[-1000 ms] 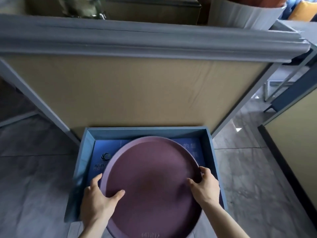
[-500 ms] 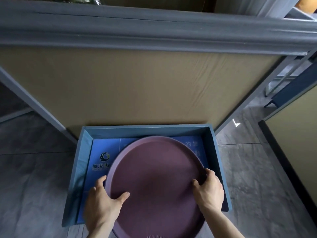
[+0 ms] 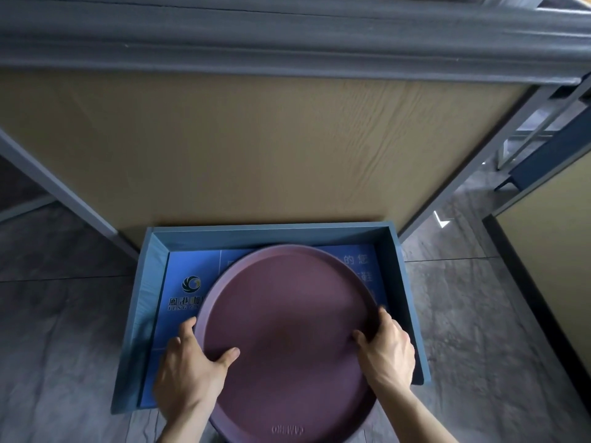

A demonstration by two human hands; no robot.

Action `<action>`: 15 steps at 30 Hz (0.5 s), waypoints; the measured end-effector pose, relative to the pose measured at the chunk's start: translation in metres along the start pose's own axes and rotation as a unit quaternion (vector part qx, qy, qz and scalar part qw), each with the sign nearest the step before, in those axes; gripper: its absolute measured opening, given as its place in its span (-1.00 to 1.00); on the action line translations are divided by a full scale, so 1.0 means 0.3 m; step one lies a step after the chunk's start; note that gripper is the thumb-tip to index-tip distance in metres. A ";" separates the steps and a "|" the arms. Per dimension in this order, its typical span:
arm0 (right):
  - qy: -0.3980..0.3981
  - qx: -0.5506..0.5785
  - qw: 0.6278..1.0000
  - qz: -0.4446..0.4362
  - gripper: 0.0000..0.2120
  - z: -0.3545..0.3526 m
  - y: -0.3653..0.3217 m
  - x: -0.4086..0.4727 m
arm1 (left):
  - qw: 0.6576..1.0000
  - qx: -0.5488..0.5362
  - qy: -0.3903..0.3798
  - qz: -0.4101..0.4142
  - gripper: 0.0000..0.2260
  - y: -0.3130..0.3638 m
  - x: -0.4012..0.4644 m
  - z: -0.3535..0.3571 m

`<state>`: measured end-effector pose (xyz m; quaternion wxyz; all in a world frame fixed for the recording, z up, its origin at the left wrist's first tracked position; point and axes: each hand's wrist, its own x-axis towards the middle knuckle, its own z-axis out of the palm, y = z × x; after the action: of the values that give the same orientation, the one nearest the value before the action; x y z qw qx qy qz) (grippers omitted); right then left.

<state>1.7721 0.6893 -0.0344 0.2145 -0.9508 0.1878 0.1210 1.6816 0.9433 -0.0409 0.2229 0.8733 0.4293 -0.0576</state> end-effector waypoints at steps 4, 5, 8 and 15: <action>-0.008 0.009 1.000 0.003 -0.30 -0.001 0.013 0.022 | 1.000 0.006 0.001 -0.010 -0.09 0.002 0.002 0.010; -0.008 0.013 1.000 0.003 -0.30 -0.002 0.015 0.030 | 1.000 0.008 0.002 -0.011 -0.09 0.001 0.001 0.013; -0.012 0.016 1.000 -0.001 -0.29 0.002 0.025 0.046 | 1.000 0.017 0.001 -0.012 -0.09 0.003 0.004 0.020; -0.044 -0.056 0.995 -0.077 -0.07 0.000 0.048 0.019 | 0.999 0.030 0.001 0.026 -0.07 0.046 -0.026 -0.004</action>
<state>1.7712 0.6755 -0.0413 0.1781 -0.9667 0.0975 0.1561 1.6873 0.9307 -0.0328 0.1975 0.8907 0.4045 -0.0642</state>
